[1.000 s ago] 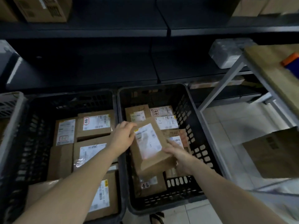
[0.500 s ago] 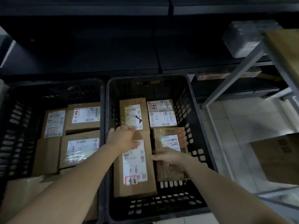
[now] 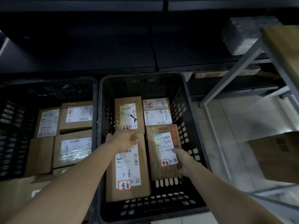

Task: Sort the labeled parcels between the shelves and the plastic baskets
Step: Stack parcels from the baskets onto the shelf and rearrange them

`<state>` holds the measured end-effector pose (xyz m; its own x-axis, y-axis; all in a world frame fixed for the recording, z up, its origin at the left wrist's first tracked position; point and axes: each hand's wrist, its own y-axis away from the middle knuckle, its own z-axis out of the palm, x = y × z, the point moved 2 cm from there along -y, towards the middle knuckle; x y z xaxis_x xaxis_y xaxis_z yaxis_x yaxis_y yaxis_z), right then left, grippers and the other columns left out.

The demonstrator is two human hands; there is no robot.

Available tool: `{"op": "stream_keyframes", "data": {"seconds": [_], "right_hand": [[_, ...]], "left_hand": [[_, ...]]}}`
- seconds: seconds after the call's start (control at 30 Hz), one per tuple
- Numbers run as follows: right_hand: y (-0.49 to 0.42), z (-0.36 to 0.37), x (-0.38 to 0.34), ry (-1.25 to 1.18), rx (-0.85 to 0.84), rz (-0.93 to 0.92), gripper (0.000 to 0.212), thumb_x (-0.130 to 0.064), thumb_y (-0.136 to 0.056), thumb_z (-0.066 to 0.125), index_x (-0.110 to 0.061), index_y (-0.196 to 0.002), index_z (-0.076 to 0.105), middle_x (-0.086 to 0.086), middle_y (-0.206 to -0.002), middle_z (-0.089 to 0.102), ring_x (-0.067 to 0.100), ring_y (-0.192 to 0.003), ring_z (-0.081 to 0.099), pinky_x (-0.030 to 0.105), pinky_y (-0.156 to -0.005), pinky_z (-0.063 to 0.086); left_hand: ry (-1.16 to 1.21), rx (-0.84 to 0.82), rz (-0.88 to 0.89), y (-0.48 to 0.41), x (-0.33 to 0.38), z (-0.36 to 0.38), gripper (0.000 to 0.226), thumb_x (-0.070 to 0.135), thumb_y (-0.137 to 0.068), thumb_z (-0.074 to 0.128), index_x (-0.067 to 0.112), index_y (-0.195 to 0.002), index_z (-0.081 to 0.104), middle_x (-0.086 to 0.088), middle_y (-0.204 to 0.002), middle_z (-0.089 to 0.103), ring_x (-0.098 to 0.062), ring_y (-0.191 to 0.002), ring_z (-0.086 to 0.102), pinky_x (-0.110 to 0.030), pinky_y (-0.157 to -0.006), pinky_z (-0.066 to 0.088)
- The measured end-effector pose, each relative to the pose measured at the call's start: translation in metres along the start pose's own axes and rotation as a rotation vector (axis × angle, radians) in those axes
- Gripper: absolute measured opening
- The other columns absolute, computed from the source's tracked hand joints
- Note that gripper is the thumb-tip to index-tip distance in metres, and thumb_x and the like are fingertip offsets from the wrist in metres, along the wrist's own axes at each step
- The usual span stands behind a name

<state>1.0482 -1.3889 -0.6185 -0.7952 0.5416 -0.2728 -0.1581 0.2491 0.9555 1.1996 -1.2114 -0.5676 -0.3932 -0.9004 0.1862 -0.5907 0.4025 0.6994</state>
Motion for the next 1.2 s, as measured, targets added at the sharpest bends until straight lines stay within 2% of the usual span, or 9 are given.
{"op": "stream_keyframes", "data": {"seconds": [0.1,0.23,0.3,0.43,0.6,0.7,0.9,1.1,1.2], "right_hand": [[0.008,0.014,-0.033,-0.007,0.029,-0.16,0.02,-0.024,-0.094,0.059,-0.006,-0.102,0.062,0.011,-0.094,0.069,0.025,-0.083,0.066,0.038,-0.069,0.053],[-0.003,0.041,-0.037,0.021,0.099,-0.163,0.034,-0.035,-0.084,0.063,-0.007,-0.105,0.062,0.01,-0.101,0.066,0.03,-0.095,0.064,0.041,-0.086,0.054],[-0.026,0.034,-0.011,0.008,0.154,-0.112,0.033,-0.033,-0.078,0.065,-0.008,-0.098,0.062,0.013,-0.105,0.065,0.032,-0.091,0.066,0.041,-0.076,0.058],[-0.06,0.004,0.037,-0.052,0.267,-0.016,0.079,-0.033,-0.062,0.068,-0.011,-0.129,0.034,0.02,-0.122,0.054,0.037,-0.103,0.058,0.048,-0.087,0.051],[-0.086,-0.007,0.052,-0.155,0.153,0.121,0.076,-0.044,-0.062,0.062,-0.019,-0.132,0.044,0.02,-0.126,0.058,0.043,-0.112,0.055,0.067,-0.098,0.028],[-0.077,-0.001,0.052,-0.275,0.1,0.108,0.066,-0.036,-0.066,0.061,-0.02,-0.129,0.048,0.019,-0.113,0.067,0.04,-0.096,0.067,0.062,-0.082,0.05],[0.026,0.011,0.023,0.059,0.068,0.094,0.053,-0.026,-0.097,0.054,-0.006,-0.143,0.037,0.02,-0.15,0.035,0.041,-0.138,0.029,0.059,-0.113,0.019],[0.037,0.036,0.019,0.616,0.211,-0.189,0.06,-0.041,-0.084,0.058,-0.02,-0.138,0.042,0.016,-0.149,0.03,0.037,-0.13,0.037,0.04,-0.106,0.037],[0.038,0.05,0.016,0.709,0.042,-0.399,0.05,-0.036,-0.097,0.05,-0.02,-0.143,0.041,0.01,-0.146,0.039,0.03,-0.132,0.04,0.027,-0.101,0.034]], "left_hand": [[-0.014,0.031,0.006,0.003,0.002,0.002,0.052,0.053,-0.096,0.035,0.029,-0.142,0.036,0.0,-0.145,0.042,-0.023,-0.131,0.039,-0.046,-0.105,0.028],[-0.013,0.017,0.01,0.007,0.002,0.005,0.051,0.052,-0.096,0.035,0.028,-0.142,0.037,0.002,-0.149,0.037,-0.022,-0.134,0.037,-0.047,-0.107,0.027],[-0.009,0.01,0.019,0.008,0.0,0.006,0.05,0.051,-0.097,0.036,0.028,-0.141,0.037,0.004,-0.149,0.036,-0.022,-0.134,0.036,-0.048,-0.107,0.027],[-0.002,0.021,0.015,0.007,0.0,0.007,0.047,0.053,-0.096,0.037,0.03,-0.136,0.042,0.003,-0.144,0.042,-0.022,-0.131,0.039,-0.048,-0.105,0.027],[0.015,0.047,0.001,0.006,-0.002,0.011,0.046,0.056,-0.094,0.037,0.034,-0.134,0.043,0.004,-0.145,0.042,-0.024,-0.132,0.037,-0.053,-0.107,0.023],[0.025,0.047,0.015,0.007,-0.001,0.012,0.044,0.058,-0.093,0.039,0.036,-0.13,0.047,0.005,-0.14,0.046,-0.023,-0.129,0.041,-0.055,-0.108,0.024],[0.004,0.029,0.018,0.008,0.0,0.016,0.048,0.063,-0.09,0.038,0.035,-0.127,0.048,0.002,-0.139,0.046,-0.025,-0.128,0.041,-0.055,-0.103,0.027],[-0.136,-0.008,0.061,0.012,-0.003,0.011,0.043,0.056,-0.094,0.037,0.028,-0.125,0.051,0.001,-0.125,0.057,-0.021,-0.121,0.048,-0.049,-0.105,0.027],[-0.225,-0.007,0.082,0.012,-0.006,0.005,0.04,0.05,-0.097,0.037,0.026,-0.126,0.05,0.0,-0.127,0.056,-0.022,-0.122,0.047,-0.049,-0.108,0.022]]}}
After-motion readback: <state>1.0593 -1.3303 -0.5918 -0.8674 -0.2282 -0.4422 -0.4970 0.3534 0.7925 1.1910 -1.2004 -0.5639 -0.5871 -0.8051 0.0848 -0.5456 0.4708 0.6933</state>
